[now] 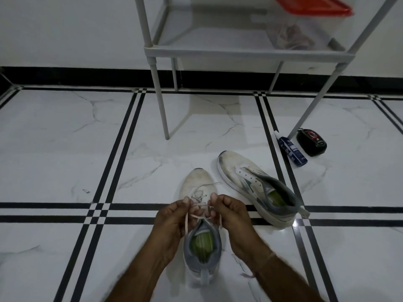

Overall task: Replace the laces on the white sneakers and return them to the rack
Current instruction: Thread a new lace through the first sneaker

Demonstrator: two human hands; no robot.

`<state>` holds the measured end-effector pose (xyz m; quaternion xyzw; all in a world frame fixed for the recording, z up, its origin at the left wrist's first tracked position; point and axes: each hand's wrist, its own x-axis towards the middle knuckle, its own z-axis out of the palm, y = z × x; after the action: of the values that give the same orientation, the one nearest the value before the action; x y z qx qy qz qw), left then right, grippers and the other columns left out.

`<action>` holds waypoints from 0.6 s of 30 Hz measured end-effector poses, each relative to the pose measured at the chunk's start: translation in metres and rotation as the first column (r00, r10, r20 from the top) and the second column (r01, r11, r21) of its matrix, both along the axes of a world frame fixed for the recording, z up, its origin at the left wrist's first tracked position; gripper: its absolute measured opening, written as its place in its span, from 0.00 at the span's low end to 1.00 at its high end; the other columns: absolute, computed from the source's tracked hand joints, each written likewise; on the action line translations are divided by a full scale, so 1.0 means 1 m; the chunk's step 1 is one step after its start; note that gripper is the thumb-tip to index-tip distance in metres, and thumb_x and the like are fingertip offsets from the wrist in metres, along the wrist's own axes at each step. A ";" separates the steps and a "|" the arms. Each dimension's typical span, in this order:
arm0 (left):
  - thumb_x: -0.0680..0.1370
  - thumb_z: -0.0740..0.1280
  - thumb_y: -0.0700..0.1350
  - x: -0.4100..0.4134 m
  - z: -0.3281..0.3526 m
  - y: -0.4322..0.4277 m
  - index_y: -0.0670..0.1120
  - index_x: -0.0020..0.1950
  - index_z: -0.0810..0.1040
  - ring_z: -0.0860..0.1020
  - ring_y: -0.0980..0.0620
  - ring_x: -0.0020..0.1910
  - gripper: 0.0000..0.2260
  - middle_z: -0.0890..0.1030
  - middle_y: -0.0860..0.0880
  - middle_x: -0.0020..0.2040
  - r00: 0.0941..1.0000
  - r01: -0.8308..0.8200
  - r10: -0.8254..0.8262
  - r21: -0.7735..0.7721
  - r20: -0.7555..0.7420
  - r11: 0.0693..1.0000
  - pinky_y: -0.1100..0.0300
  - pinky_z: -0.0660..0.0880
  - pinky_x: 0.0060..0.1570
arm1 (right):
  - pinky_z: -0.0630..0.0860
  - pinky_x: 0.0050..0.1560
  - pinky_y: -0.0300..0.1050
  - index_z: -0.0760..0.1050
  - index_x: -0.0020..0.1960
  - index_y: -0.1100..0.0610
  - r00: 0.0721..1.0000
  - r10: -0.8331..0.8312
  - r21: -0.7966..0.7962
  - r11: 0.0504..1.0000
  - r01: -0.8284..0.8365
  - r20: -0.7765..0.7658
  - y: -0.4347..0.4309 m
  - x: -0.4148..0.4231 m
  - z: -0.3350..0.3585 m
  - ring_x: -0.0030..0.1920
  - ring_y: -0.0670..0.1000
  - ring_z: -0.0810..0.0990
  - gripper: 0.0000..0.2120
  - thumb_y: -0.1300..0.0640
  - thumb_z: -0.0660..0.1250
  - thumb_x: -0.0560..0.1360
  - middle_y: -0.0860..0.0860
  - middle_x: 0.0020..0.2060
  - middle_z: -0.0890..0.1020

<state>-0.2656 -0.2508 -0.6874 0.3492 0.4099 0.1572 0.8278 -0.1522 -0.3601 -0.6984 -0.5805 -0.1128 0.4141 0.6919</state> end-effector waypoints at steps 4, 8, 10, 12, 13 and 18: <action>0.80 0.68 0.43 0.006 -0.004 0.000 0.38 0.53 0.84 0.84 0.45 0.42 0.09 0.86 0.38 0.46 0.996 0.042 -0.028 0.171 -0.081 0.984 0.59 0.81 0.40 | 0.80 0.42 0.41 0.83 0.54 0.66 1.000 -0.009 -0.016 1.000 0.009 -0.006 0.009 -0.008 0.000 0.43 0.54 0.85 0.09 0.60 0.67 0.81 0.63 0.46 0.86; 0.80 0.68 0.38 0.001 -0.002 0.001 0.40 0.54 0.80 0.80 0.49 0.37 0.05 0.84 0.40 0.40 0.982 0.188 -0.178 0.297 -0.062 0.936 0.63 0.76 0.35 | 0.81 0.47 0.44 0.86 0.53 0.60 0.996 0.028 -0.088 0.996 -0.021 0.084 0.013 -0.006 -0.006 0.45 0.53 0.85 0.08 0.63 0.68 0.80 0.57 0.46 0.88; 0.78 0.71 0.37 0.004 0.001 0.002 0.39 0.56 0.76 0.84 0.49 0.38 0.09 0.85 0.39 0.39 0.976 0.214 -0.190 0.322 -0.105 0.922 0.64 0.78 0.37 | 0.82 0.53 0.46 0.86 0.55 0.55 0.960 0.101 -0.146 0.987 -0.064 0.262 0.015 -0.006 -0.013 0.50 0.51 0.87 0.10 0.64 0.67 0.81 0.51 0.47 0.88; 0.75 0.74 0.38 0.007 0.003 0.006 0.41 0.58 0.75 0.86 0.48 0.40 0.14 0.86 0.39 0.41 0.973 0.210 -0.167 0.319 -0.158 0.924 0.64 0.80 0.40 | 0.82 0.56 0.45 0.85 0.55 0.48 0.898 0.176 -0.172 0.978 -0.114 0.404 0.013 -0.004 -0.015 0.52 0.48 0.86 0.13 0.63 0.65 0.82 0.47 0.49 0.88; 0.75 0.74 0.38 0.007 0.004 0.009 0.41 0.59 0.76 0.86 0.48 0.41 0.15 0.87 0.39 0.41 0.971 0.210 -0.160 0.317 -0.179 0.925 0.65 0.80 0.40 | 0.81 0.56 0.44 0.84 0.56 0.48 0.865 0.210 -0.177 0.974 -0.144 0.455 0.009 -0.003 -0.014 0.53 0.48 0.86 0.13 0.62 0.64 0.82 0.46 0.49 0.87; 0.75 0.74 0.37 0.002 0.004 0.012 0.35 0.53 0.82 0.86 0.43 0.46 0.09 0.87 0.39 0.44 0.952 0.276 -0.215 0.309 -0.218 0.910 0.65 0.79 0.40 | 0.81 0.60 0.53 0.84 0.55 0.58 0.894 0.215 -0.085 0.977 -0.197 0.394 0.000 -0.005 -0.012 0.54 0.55 0.85 0.08 0.57 0.67 0.82 0.54 0.49 0.87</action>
<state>-0.2632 -0.2387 -0.6836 0.5467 0.4026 0.0869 0.7290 -0.1575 -0.3603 -0.7101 -0.6525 -0.3040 0.3596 0.5937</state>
